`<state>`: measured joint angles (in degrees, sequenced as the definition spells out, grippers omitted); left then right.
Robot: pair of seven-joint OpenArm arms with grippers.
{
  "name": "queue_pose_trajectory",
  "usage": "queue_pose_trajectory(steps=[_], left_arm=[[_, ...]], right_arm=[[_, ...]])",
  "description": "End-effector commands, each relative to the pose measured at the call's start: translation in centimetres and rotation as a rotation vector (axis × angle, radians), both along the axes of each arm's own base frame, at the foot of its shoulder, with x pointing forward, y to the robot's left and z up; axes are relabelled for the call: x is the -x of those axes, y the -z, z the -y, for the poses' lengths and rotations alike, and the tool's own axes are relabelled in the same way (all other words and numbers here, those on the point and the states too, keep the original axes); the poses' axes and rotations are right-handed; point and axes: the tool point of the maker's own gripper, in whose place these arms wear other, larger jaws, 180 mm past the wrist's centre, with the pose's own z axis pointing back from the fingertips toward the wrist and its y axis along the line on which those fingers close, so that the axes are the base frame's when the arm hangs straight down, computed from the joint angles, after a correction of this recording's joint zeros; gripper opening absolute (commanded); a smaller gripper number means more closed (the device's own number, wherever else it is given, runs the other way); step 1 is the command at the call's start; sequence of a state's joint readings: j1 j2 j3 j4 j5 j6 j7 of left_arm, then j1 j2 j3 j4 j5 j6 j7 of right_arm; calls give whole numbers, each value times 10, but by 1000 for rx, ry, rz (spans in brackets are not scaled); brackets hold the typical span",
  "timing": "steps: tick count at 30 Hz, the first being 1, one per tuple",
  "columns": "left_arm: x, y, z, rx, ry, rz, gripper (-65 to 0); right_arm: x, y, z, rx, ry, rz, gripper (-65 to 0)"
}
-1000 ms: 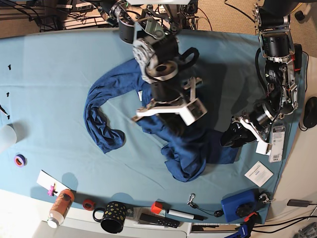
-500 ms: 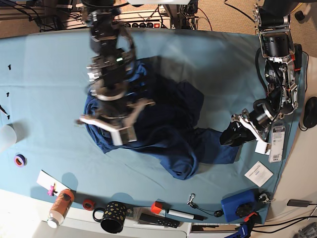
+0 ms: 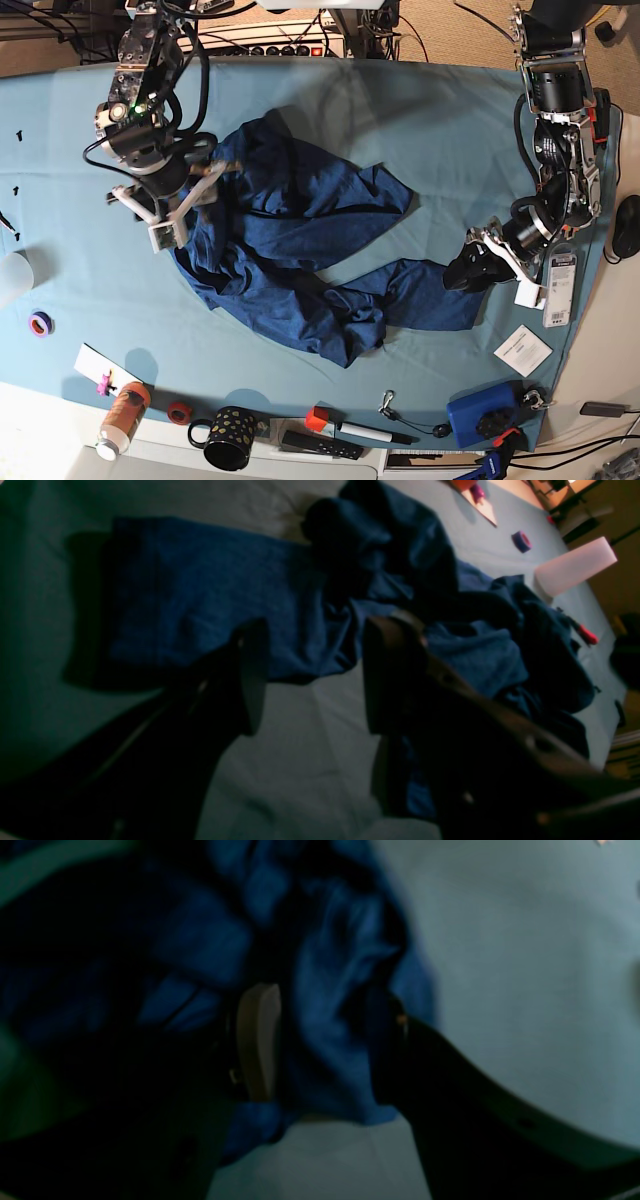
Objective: Layout the t-shirt on the table in an organized manner, then fold the t-shirt properly
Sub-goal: 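Drag the held shirt edge away from the left gripper with the right gripper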
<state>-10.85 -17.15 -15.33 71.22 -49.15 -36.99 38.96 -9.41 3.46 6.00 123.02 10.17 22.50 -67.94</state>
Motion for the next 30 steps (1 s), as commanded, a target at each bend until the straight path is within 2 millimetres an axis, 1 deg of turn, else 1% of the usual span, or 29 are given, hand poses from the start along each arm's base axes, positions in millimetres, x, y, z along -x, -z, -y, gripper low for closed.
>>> queue_pose_trajectory(steps=[1,3,8,12,16,19,21,24,30], left_arm=[[-10,-21,-4,18,-9,68,-359],[-10,-21,-4,18,-9,68,-359],[-8,-19,-4,17,-9,63,-359],[-3,-12,-4,18,-9,46,-359],[-1,-10,-1,26,-10,41,-359],[0,-9,3,33,-7,38,-359],[0,-9,5,38,-6,39,-359],[0,-8,10,48,-2,36,-358],[0,-8,11,49,0,34,-359]], right_arm=[[-3,-11,-9,-30,-34,42,-374],[0,-9,-15,-55,-59,35,-374],[-3,-11,-13,-45,-53,54,-374],[-8,-14,10,63,8,90,-374],[-6,-14,20,69,26,79,-374],[-6,-10,34,69,65,79,-374],[-5,-5,43,63,92,65,-374],[-3,7,49,41,105,31,-374],[-4,46,53,3,112,-59,-374]])
